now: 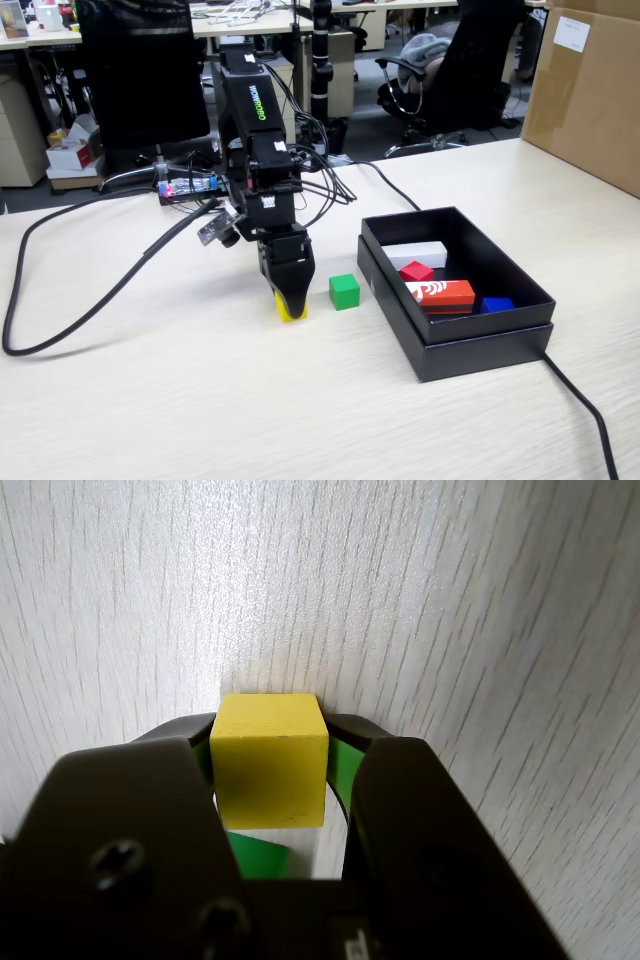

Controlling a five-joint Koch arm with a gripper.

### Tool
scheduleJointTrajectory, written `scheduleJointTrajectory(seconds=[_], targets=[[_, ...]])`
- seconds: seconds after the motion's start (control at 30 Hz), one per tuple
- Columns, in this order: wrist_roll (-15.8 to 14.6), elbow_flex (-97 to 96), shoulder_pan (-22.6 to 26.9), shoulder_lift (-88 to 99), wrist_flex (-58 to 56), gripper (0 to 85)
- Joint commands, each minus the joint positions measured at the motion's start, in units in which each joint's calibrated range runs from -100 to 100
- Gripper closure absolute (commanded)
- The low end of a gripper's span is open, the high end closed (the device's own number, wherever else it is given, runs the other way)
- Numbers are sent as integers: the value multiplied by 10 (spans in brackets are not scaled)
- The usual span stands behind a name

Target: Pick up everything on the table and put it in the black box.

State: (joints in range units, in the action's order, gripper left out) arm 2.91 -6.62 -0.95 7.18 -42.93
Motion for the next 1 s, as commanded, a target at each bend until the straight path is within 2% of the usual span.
scheduleJointTrajectory(seconds=[0.0, 0.1, 0.17, 0.2, 0.27, 0.33, 0.5, 0.6, 0.77, 0.97], targets=[[-4, 29, 0, 2, 12, 735], [-5, 29, -1, 9, 7, 813], [-7, 33, -1, 31, -11, 813], [-14, 76, 1, 95, -85, 811], [-22, 134, 17, 189, -159, 811], [-25, 151, 24, 219, -178, 811], [-42, 212, 79, 309, -224, 811], [-54, 261, 122, 305, -224, 811], [-65, 345, 161, 234, -224, 810], [-78, 465, 182, 54, -224, 810]])
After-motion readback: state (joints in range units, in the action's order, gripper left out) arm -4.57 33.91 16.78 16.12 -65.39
